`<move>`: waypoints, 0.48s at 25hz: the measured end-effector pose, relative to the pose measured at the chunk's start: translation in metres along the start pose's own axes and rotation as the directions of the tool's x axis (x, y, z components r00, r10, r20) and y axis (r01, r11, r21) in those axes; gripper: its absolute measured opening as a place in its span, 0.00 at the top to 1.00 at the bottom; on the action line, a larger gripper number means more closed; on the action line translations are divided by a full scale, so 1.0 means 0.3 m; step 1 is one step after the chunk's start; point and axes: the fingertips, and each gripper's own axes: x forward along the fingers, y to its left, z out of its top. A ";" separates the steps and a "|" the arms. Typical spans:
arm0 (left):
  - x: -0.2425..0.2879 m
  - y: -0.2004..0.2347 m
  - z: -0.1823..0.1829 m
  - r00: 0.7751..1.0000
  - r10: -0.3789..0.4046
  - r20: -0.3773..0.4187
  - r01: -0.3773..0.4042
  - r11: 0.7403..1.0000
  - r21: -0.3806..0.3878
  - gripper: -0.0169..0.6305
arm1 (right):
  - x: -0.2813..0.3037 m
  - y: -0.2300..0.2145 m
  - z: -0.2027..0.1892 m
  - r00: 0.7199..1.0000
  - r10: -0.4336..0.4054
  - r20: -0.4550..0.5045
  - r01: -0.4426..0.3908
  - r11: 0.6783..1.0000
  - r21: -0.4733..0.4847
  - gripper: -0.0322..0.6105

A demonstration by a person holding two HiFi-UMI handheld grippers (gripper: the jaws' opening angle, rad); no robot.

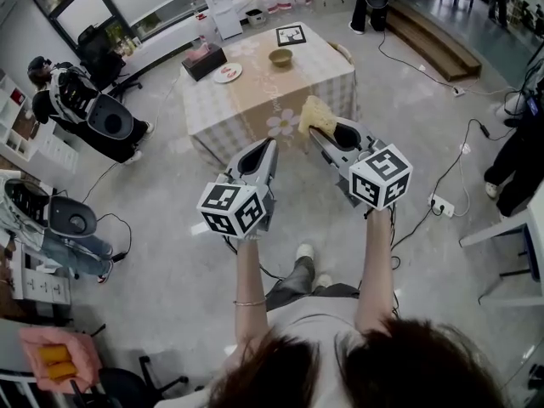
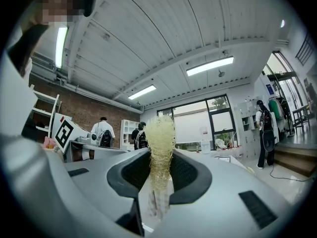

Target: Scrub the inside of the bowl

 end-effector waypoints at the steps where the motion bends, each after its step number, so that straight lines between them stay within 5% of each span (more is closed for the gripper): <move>1: 0.006 0.002 -0.002 1.000 -0.001 -0.003 0.001 1.000 0.005 0.95 | 0.004 -0.009 -0.007 1.000 -0.001 0.002 0.001 1.000 0.008 0.80; 12: 0.163 0.157 -0.019 1.000 0.002 -0.004 -0.002 1.000 -0.031 0.95 | 0.163 -0.152 -0.069 0.999 -0.004 -0.049 0.005 1.000 0.020 0.80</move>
